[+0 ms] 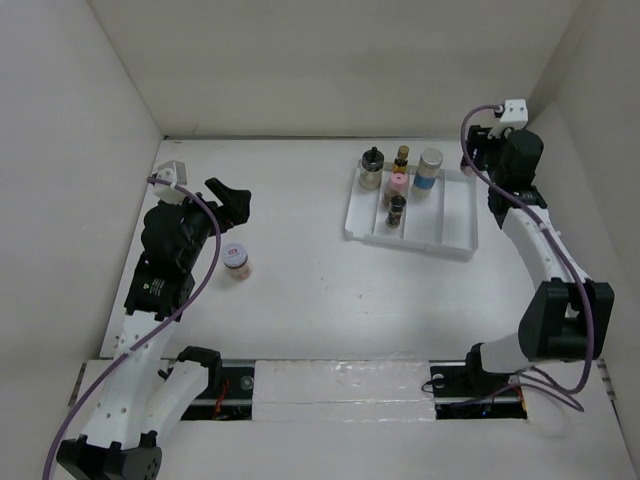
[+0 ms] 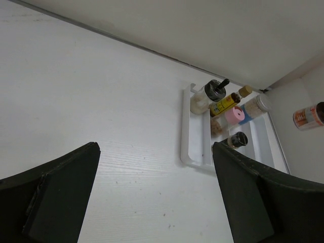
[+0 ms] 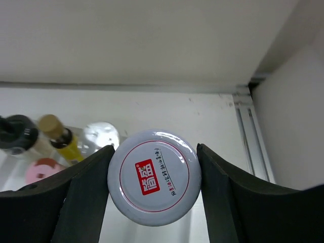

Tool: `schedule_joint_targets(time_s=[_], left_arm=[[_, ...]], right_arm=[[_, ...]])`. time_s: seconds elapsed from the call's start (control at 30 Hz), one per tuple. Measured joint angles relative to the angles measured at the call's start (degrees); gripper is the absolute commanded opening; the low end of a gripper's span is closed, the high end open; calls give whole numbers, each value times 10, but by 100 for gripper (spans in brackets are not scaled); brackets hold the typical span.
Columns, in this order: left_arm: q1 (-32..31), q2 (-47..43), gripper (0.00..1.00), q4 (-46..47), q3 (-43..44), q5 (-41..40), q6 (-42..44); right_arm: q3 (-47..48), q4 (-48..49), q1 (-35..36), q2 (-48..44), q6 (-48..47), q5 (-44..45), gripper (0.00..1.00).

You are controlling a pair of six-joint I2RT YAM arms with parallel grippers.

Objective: Organize the condiment bottles

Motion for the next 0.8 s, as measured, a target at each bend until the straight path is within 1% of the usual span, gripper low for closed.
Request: schedule_joint_targets(time_s=[0.1,0.27,0.5,0.77,0.8], left_arm=[[0,0,90,0,0,0,0],[0,4,90,1,0,0,0],[0,12,90,4,0,3,0],[0,24,90,8,0,13,4],[0,26,90,8,0,15,5]], right_arm=[[0,-2,-43,58,16,-9,41],[0,4,-75,142,36,-39,40],[2,43,-79,206,48,-78,40],[36,94,-80,293,51,-87,40],[42,98,-80,305,50,-87,43]])
